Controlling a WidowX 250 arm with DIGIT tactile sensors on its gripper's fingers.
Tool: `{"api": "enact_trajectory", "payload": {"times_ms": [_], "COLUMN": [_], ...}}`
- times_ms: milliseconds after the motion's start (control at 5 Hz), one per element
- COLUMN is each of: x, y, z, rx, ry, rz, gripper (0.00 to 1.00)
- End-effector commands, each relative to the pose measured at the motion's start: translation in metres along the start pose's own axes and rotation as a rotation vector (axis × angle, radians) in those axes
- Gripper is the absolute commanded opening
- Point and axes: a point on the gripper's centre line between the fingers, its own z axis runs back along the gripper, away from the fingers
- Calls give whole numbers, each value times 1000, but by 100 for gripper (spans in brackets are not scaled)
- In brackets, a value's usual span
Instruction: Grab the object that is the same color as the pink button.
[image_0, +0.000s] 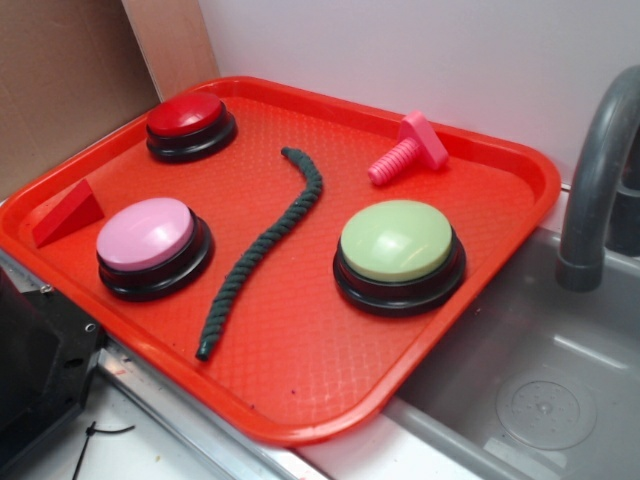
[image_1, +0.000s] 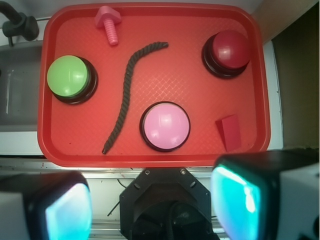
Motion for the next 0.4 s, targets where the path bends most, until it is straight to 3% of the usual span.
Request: {"api": "enact_trajectory", "payload": {"times_ms": [0, 200], "x": [0, 8], "y": [0, 0], "z": [0, -6], "rx": [0, 14], "ry": [0, -15], "rz": [0, -29], "gripper": [100, 100]}}
